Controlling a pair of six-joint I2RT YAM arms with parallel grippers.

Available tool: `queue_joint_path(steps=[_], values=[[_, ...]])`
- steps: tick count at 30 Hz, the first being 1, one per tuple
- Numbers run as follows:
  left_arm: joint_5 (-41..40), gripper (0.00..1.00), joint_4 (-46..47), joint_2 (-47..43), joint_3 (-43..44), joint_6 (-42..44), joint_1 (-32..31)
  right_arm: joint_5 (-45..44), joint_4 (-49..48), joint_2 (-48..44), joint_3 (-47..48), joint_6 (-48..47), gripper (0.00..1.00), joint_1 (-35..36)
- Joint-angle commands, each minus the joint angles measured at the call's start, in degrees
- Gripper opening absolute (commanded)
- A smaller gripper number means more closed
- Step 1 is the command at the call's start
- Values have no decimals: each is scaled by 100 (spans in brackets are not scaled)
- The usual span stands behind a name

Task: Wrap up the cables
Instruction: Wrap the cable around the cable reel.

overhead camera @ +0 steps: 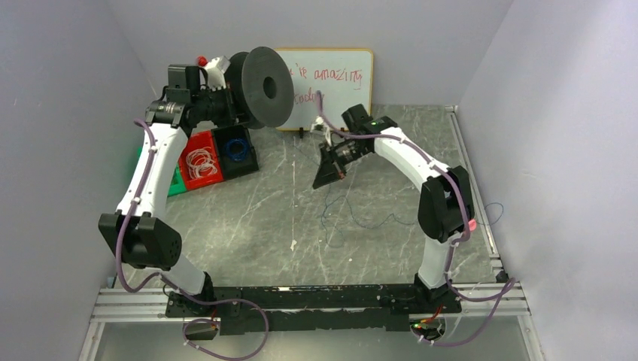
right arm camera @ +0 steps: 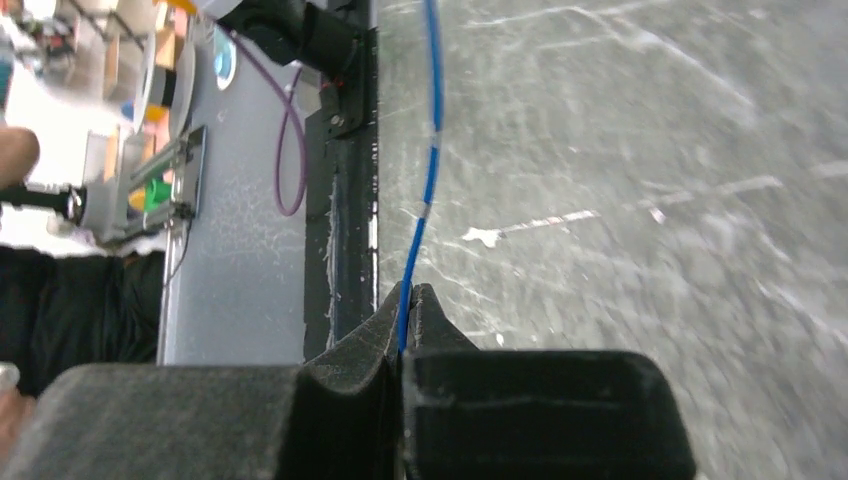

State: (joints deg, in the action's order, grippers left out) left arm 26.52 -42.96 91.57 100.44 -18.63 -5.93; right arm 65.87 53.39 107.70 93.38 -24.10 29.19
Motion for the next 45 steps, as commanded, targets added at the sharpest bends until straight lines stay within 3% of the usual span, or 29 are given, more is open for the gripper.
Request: queue_joint_path(steps=[1, 5, 10, 22, 30, 35, 40, 45], values=[[1871, 2, 568, -605, -119, 843, 42, 269, -624, 14, -236, 789, 0, -661], [2466, 2, -45, -767, -89, 1693, 40, 285, -919, 59, -327, 1116, 0, -1125], [2458, 2, -1040, -896, -45, 3070, 16, 253, -1097, 77, -320, 1363, 0, -1580], [358, 2, -1944, -1005, -623, 4777, -910, 422, -1186, -184, 540, 1890, 0, -2334], [-1873, 2, -1277, -849, -1290, 4799, -1721, 625, -1012, -370, 1239, 2063, 0, -2532], [-2995, 2, -823, -639, -1499, 4631, -2039, 873, -1265, -729, 1194, 2338, 0, -2514], [-3864, 2, -632, -197, -1295, 4130, -2113, 992, -1531, -1118, 1009, 2548, 0, -2328], [-4139, 2, -663, 181, -1021, 3722, -2147, 865, -1518, -1377, 972, 2450, 0, -1857]])
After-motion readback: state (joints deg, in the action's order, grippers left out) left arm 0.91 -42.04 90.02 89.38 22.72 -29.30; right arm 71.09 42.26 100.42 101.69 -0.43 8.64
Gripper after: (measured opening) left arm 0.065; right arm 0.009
